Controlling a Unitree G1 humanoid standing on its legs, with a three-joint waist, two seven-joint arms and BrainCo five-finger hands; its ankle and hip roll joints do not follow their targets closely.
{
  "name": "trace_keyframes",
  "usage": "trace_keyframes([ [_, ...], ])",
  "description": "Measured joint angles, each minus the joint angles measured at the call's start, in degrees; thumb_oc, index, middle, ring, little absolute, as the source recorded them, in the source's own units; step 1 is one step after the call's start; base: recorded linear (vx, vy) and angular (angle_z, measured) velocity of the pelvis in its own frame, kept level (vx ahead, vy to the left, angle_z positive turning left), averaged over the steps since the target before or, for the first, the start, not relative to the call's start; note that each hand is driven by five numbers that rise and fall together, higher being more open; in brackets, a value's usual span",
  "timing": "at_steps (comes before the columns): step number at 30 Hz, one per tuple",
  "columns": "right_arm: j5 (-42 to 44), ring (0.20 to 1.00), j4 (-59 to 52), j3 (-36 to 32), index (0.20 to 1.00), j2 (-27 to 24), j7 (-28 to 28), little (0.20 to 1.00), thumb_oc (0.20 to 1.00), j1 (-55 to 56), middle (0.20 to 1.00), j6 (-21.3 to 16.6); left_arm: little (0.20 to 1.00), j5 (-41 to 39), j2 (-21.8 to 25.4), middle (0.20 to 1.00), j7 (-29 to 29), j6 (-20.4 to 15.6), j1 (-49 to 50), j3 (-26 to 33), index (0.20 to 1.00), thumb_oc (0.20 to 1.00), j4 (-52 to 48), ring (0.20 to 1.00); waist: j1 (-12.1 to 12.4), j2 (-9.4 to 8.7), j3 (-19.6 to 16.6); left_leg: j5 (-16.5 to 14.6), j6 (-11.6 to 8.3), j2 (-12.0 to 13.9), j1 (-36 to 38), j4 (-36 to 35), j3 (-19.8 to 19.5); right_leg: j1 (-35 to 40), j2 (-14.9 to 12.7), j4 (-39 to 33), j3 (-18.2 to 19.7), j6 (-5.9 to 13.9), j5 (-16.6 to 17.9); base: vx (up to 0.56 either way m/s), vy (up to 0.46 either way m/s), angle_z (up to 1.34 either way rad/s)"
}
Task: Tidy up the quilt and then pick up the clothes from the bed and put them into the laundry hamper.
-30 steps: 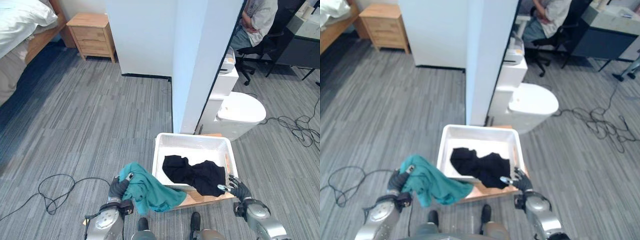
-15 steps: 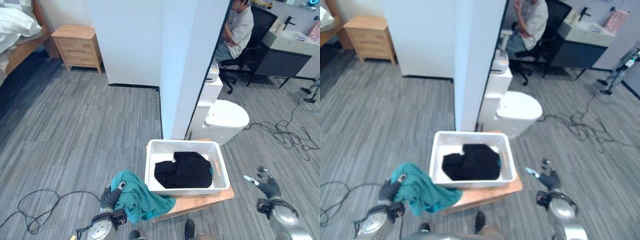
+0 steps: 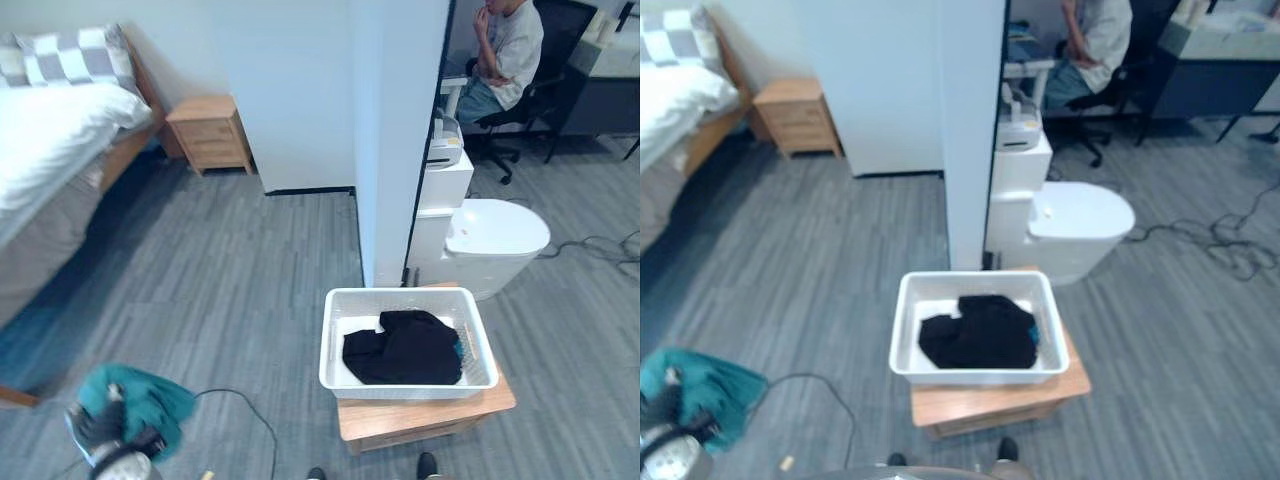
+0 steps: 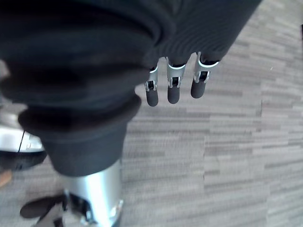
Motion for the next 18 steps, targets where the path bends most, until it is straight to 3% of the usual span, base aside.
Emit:
trace_keyframes([
  [1, 0.01, 1.000, -0.15, 0.88, 1.000, -0.11, 0.76, 1.000, 1.000, -0.02, 1.000, 0.19, 0.200, 0.80, 1.43, 0.200, 0.49, 0.00, -1.33, 0.51, 0.200, 0.200, -0.30, 0.200, -0.09, 1.46, -0.33, 0.00, -0.01, -0.03, -0.17, 0.00, -0.02, -0.13, -0.01, 0.00, 0.04, 0.10, 0.08, -0.03, -0.022, 0.04],
  [4, -0.73, 1.000, 0.24, 2.62, 1.000, -1.05, 1.38, 1.000, 1.000, -0.76, 1.000, 0.30, 0.200, 1.75, 7.84, 0.200, 1.30, -1.67, -6.98, 2.86, 0.200, 0.200, -2.20, 0.200, -0.75, 3.11, -0.75, 0.01, -0.05, -0.02, -1.54, 0.00, 0.25, -1.91, 0.01, 0.01, 0.17, 0.22, 0.16, 0.01, -0.006, -0.03],
  [6, -4.73, 1.000, 0.02, 4.33, 1.000, -2.59, -1.36, 1.000, 1.000, -1.66, 1.000, -0.32, 0.200, 3.49, 13.30, 0.200, 0.42, -2.46, -13.32, 2.76, 0.200, 0.200, -6.01, 0.200, -2.06, 2.67, -1.00, 0.22, -0.33, 0.35, -1.58, 0.00, 0.68, -2.64, 0.58, 0.00, 1.21, 0.30, 0.25, 0.07, -0.028, -0.24],
  [8, -8.26, 1.000, -1.56, 6.95, 1.000, -3.98, -2.38, 1.000, 1.000, -2.86, 1.000, -0.01, 0.200, 3.80, 15.90, 0.200, -1.10, -2.05, -18.51, 1.33, 0.200, 0.200, -5.92, 0.200, -3.29, 2.10, -1.18, 0.21, -0.33, 0.51, -1.69, -0.01, 1.27, -3.19, 0.76, 0.00, 1.87, 0.39, 0.31, 0.06, -0.048, -0.24],
  [15, -11.20, 1.000, -2.39, 8.14, 1.000, -4.71, -3.19, 1.000, 1.000, -3.77, 1.000, 0.65, 0.200, 4.37, 16.17, 0.200, -3.54, 2.94, -26.99, -9.40, 0.200, 0.200, -4.72, 0.200, -8.38, -0.82, -1.89, 0.28, -0.42, 1.09, -0.52, -0.02, 4.49, -4.08, 1.46, 0.01, 3.71, 0.44, 0.51, 0.04, -0.075, -0.28],
  [18, -11.36, 1.000, -2.41, 8.24, 1.000, -4.28, -3.08, 1.000, 1.000, -2.92, 1.000, 0.19, 0.200, 10.30, 12.28, 0.200, -2.75, 3.29, -27.42, -13.00, 0.200, 0.200, -4.51, 0.200, -10.58, -1.51, -1.67, -0.24, -0.86, 0.99, 0.55, -0.02, 6.81, -4.17, 1.52, 0.01, 5.24, 0.64, 1.60, -0.02, -0.058, -0.33],
])
